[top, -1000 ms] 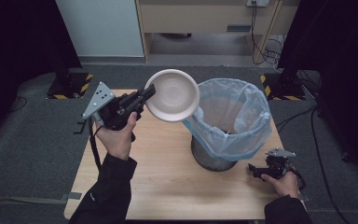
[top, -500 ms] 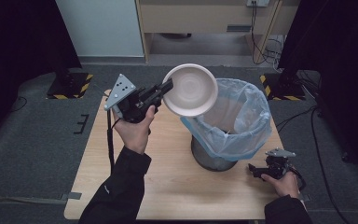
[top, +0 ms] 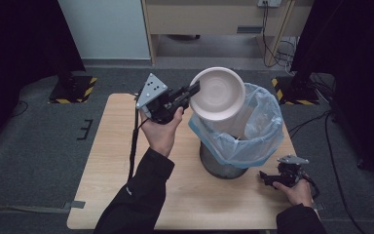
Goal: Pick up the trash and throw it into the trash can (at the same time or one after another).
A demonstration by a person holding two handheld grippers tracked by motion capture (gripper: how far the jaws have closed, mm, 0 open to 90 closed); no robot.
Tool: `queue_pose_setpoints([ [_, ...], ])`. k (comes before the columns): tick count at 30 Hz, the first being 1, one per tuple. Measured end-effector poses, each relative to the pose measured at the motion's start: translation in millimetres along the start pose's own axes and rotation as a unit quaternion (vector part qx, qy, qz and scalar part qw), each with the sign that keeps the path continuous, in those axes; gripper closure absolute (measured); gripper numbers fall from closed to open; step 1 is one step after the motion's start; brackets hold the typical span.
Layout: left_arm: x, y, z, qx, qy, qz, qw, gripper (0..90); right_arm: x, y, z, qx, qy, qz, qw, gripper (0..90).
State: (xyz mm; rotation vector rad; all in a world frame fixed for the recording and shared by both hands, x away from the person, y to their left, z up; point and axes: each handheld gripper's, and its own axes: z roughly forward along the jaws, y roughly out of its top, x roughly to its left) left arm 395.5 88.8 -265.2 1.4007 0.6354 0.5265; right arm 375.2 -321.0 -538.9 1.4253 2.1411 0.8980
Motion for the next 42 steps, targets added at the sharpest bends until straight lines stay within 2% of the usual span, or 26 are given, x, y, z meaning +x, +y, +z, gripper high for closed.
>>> queue_pose_setpoints([
  [12,-16.3,-10.9,36.6,0.036,-0.018,0.011,0.9991,83.3,-0.3,0.0,0.2,-0.001,0.000,-0.002,1.0000,1.8],
  [14,-19.6,-16.0,48.8,0.049,-0.028,0.011,0.9983,83.1,-0.2,0.0,0.3,-0.002,0.000,-0.002,1.0000,1.7],
  [15,-20.5,-17.7,52.7,0.053,-0.034,0.008,0.9980,82.3,-0.3,0.0,0.2,-0.001,0.000,-0.002,1.0000,1.7],
  [18,-21.8,-20.5,56.9,0.053,-0.051,0.003,0.9973,71.6,-0.3,0.0,0.2,-0.001,0.000,-0.002,1.0000,1.7],
  [20,-21.9,-20.7,55.6,0.053,-0.053,0.005,0.9972,68.9,-0.3,0.0,0.2,-0.001,0.000,-0.002,1.0000,1.6],
  [22,-18.7,-20.3,44.6,0.052,-0.055,0.006,0.9971,65.1,-0.3,0.0,0.2,-0.001,0.000,-0.002,1.0000,1.6],
  [23,-18.7,-20.3,44.6,0.052,-0.055,0.006,0.9971,62.8,-0.3,0.0,0.2,-0.001,0.000,-0.002,1.0000,1.6],
  [24,-14.1,-20.4,32.4,0.050,-0.049,0.008,0.9975,61.1,-0.1,0.0,0.1,-0.001,0.000,-0.001,1.0000,1.6],
  [25,-14.1,-20.4,32.4,0.050,-0.049,0.008,0.9975,58.7,-0.1,0.0,0.1,-0.001,0.000,-0.001,1.0000,1.6],
  [26,-8.1,-21.3,17.8,0.050,-0.040,0.009,0.9979,56.5,0.1,0.0,0.2,-0.001,0.000,0.000,1.0000,1.6],
  [27,-5.0,-22.5,9.8,0.052,-0.035,0.010,0.9980,54.3,0.1,0.0,0.2,-0.001,0.000,0.000,1.0000,1.6],
  [28,-5.0,-22.5,9.8,0.052,-0.035,0.010,0.9980,51.6,0.1,0.0,0.2,-0.001,0.000,0.000,1.0000,1.6],
  [29,2.1,-26.6,-6.3,0.060,-0.029,0.011,0.9977,49.6,-0.1,-0.1,0.1,0.000,0.000,-0.002,1.0000,1.6],
  [30,2.1,-26.6,-6.3,0.060,-0.029,0.011,0.9977,48.3,-0.1,-0.1,0.1,0.000,0.000,-0.002,1.0000,1.6],
  [31,5.7,-29.4,-14.4,0.064,-0.023,0.013,0.9976,48.3,-0.2,-0.1,0.1,0.000,0.000,-0.002,1.0000,1.6],
  [32,13.3,-36.3,-30.1,0.077,-0.011,0.015,0.9969,44.5,-0.2,-0.1,0.1,0.000,0.000,-0.002,1.0000,1.6],
  [33,13.3,-36.3,-30.1,0.077,-0.011,0.015,0.9969,43.4,-0.2,-0.1,0.1,0.000,0.000,-0.002,1.0000,1.6],
  [35,20.4,-45.5,-44.9,0.091,0.001,0.014,0.9958,41.0,-0.2,-0.1,0.1,0.000,0.000,-0.002,1.0000,1.6],
  [36,27.2,-56.6,-58.0,0.101,0.013,0.004,0.9948,39.4,-0.2,-0.1,0.1,0.000,0.000,-0.002,1.0000,1.6],
  [38,33.0,-68.8,-68.9,0.111,0.023,-0.008,0.9935,36.5,-0.2,0.0,0.0,0.001,0.000,-0.002,1.0000,1.6],
  [41,39.6,-87.7,-81.6,0.140,0.031,-0.014,0.9896,33.7,-0.1,-0.1,0.1,0.000,0.000,-0.002,1.0000,1.6],
  [42,39.6,-87.7,-81.6,0.140,0.031,-0.014,0.9896,33.0,-0.1,-0.1,0.1,0.000,0.000,-0.002,1.0000,1.6],
])
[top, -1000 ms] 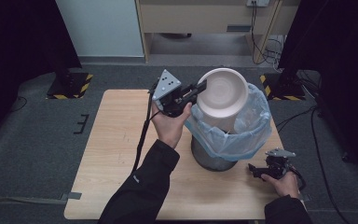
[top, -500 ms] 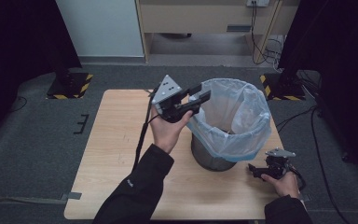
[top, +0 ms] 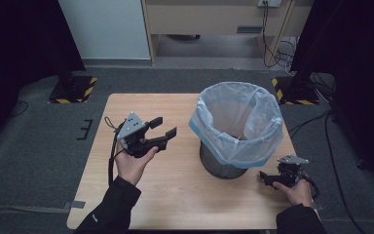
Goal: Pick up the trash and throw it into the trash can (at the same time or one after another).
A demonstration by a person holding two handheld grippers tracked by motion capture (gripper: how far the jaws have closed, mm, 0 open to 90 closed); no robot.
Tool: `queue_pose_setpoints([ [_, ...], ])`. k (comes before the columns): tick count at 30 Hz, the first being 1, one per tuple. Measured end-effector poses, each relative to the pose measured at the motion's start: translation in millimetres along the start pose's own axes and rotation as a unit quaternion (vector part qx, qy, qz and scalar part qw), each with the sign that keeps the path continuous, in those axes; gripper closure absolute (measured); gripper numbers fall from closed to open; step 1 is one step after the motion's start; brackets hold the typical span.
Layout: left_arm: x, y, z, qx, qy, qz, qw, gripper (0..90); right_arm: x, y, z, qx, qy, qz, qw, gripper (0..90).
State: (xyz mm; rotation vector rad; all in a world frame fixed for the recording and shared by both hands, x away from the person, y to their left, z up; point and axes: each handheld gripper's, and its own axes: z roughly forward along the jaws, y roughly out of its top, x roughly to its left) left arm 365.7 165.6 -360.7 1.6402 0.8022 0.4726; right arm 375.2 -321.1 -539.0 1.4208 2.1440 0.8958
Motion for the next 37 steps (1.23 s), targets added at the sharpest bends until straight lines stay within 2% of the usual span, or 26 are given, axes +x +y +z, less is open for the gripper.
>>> queue_pose_setpoints([
  [1,3.7,-14.3,-2.9,0.017,0.002,-0.010,0.9998,32.4,-0.1,0.0,-0.1,0.000,0.000,0.000,1.0000,1.6],
  [2,3.7,-14.3,-2.9,0.017,0.002,-0.010,0.9998,31.4,0.0,0.0,0.1,0.000,0.000,0.000,1.0000,1.6],
  [3,7.5,-28.1,-4.5,0.038,0.002,-0.018,0.9991,30.8,-0.1,0.0,-0.1,0.000,0.000,0.000,1.0000,1.6],
  [4,7.5,-28.1,-4.5,0.038,0.002,-0.018,0.9991,30.2,0.0,0.0,0.1,0.000,0.000,0.000,1.0000,1.6],
  [5,11.7,-41.9,-5.4,0.064,0.004,-0.023,0.9977,29.2,-0.1,0.0,-0.1,0.000,0.000,0.000,1.0000,1.6],
  [7,16.0,-56.5,-6.9,0.089,0.008,-0.027,0.9956,28.2,0.0,0.0,0.0,0.000,0.000,0.000,1.0000,1.6],
  [8,16.0,-56.5,-6.9,0.089,0.008,-0.027,0.9956,27.1,0.0,0.0,0.0,0.000,0.000,0.000,1.0000,1.6],
  [9,18.4,-64.1,-7.9,0.104,0.010,-0.029,0.9941,27.1,0.0,0.0,-0.1,0.000,0.000,0.000,1.0000,1.6],
  [10,23.9,-80.4,-9.9,0.133,0.013,-0.035,0.9903,25.6,0.0,0.0,0.0,0.000,0.000,0.000,1.0000,1.6],
  [11,27.2,-88.7,-10.7,0.148,0.015,-0.039,0.9881,25.0,-0.1,0.0,-0.1,0.001,0.000,0.000,1.0000,1.6],
  [14,39.0,-112.7,-13.4,0.184,0.026,-0.050,0.9813,23.1,-0.1,0.0,-0.1,0.001,0.000,0.000,1.0000,1.6],
  [17,51.8,-128.8,-15.2,0.221,0.041,-0.062,0.9724,22.2,-0.1,0.0,-0.1,0.001,0.000,0.000,1.0000,1.6],
  [19,59.6,-135.9,-15.8,0.240,0.052,-0.067,0.9670,20.6,-0.1,0.0,-0.1,0.001,0.000,0.000,1.0000,1.6],
  [20,59.6,-135.9,-15.8,0.240,0.052,-0.067,0.9670,20.4,0.0,0.0,0.1,0.000,0.000,0.000,1.0000,1.6],
  [21,65.0,-142.0,-16.6,0.255,0.066,-0.062,0.9628,20.1,-0.1,0.0,-0.1,0.001,0.000,0.000,1.0000,1.6],
  [23,69.0,-145.8,-18.1,0.275,0.081,-0.043,0.9571,19.0,0.0,0.0,0.0,0.000,0.000,0.000,1.0000,1.6],
  [24,69.0,-145.8,-18.1,0.275,0.081,-0.043,0.9571,18.5,0.0,0.0,0.0,0.000,0.000,0.000,1.0000,1.6],
  [25,71.7,-148.6,-21.1,0.287,0.094,-0.037,0.9525,18.4,0.0,0.0,-0.1,0.000,0.000,0.000,1.0000,1.6],
  [26,71.7,-148.6,-21.1,0.287,0.094,-0.037,0.9525,17.9,0.0,0.0,-0.1,0.000,0.000,0.000,1.0000,1.6],
  [27,73.1,-150.6,-24.0,0.298,0.106,-0.035,0.9481,17.3,0.1,0.0,0.0,0.000,0.000,0.000,1.0000,1.6],
  [29,75.0,-152.2,-25.3,0.312,0.116,-0.035,0.9424,15.7,0.0,0.0,0.0,0.000,0.000,-0.001,1.0000,1.6],
  [33,79.8,-155.2,-27.4,0.320,0.129,-0.037,0.9379,14.8,0.5,-0.1,-0.2,0.000,0.000,0.000,1.0000,1.6],
  [34,79.8,-155.2,-27.4,0.320,0.129,-0.037,0.9379,14.7,0.5,-0.1,-0.2,0.000,0.000,0.000,1.0000,1.6],
  [35,82.3,-156.8,-28.3,0.323,0.134,-0.041,0.9361,14.7,1.3,-0.4,-0.3,0.000,-0.001,0.002,1.0000,1.6],
  [36,82.3,-156.8,-28.3,0.323,0.134,-0.041,0.9361,14.5,1.7,-0.5,-0.4,0.001,-0.002,0.003,1.0000,1.6],
  [37,83.5,-157.7,-28.5,0.325,0.137,-0.043,0.9348,14.2,1.9,-0.5,-0.4,0.001,-0.002,0.003,1.0000,1.6],
])
